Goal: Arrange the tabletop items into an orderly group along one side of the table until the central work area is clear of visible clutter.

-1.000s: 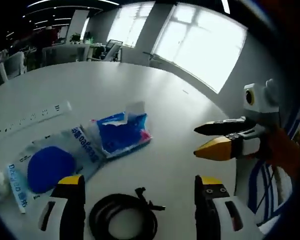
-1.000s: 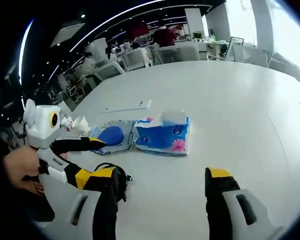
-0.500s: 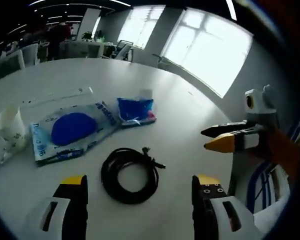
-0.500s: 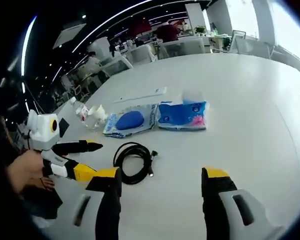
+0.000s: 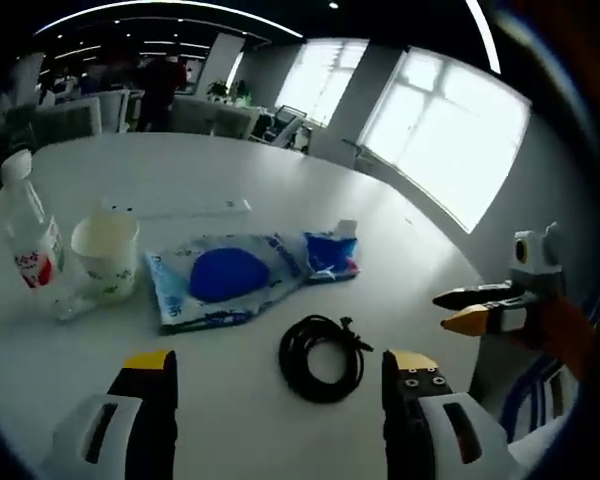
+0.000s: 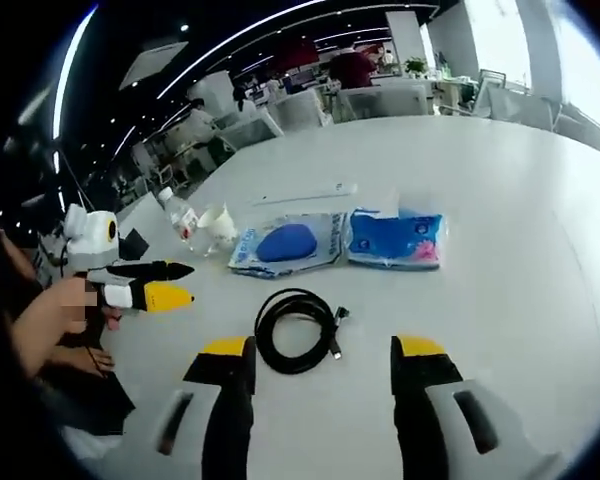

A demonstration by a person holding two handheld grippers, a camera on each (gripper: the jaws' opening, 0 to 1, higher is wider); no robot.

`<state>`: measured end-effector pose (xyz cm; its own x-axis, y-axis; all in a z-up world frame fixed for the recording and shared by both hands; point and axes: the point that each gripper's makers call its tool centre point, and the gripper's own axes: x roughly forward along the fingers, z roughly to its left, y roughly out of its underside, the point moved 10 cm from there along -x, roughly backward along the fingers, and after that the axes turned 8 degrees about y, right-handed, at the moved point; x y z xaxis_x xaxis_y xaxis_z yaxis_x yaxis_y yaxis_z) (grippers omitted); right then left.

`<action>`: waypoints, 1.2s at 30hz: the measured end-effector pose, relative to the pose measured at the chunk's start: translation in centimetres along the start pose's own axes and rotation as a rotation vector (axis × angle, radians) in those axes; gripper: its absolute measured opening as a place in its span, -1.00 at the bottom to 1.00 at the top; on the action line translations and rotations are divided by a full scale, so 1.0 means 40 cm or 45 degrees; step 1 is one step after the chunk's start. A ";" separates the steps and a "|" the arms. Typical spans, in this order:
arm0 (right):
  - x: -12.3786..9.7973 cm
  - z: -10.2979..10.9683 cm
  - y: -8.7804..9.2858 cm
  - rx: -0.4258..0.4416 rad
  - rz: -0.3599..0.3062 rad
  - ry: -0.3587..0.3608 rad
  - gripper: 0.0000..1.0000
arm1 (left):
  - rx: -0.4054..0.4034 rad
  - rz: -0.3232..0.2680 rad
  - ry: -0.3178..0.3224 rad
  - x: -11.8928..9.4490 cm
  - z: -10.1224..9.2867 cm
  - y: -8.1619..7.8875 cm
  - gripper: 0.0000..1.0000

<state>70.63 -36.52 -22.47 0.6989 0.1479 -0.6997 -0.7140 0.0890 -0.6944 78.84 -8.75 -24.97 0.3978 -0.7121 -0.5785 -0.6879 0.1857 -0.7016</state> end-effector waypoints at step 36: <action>0.048 -0.024 0.064 0.003 0.091 0.050 -0.19 | 0.064 0.216 0.193 0.100 -0.056 0.031 0.36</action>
<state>70.18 -36.95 -25.73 0.6471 0.1150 -0.7537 -0.7623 0.0821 -0.6420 78.21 -12.88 -27.24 0.1808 -0.7606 -0.6236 -0.7044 0.3424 -0.6218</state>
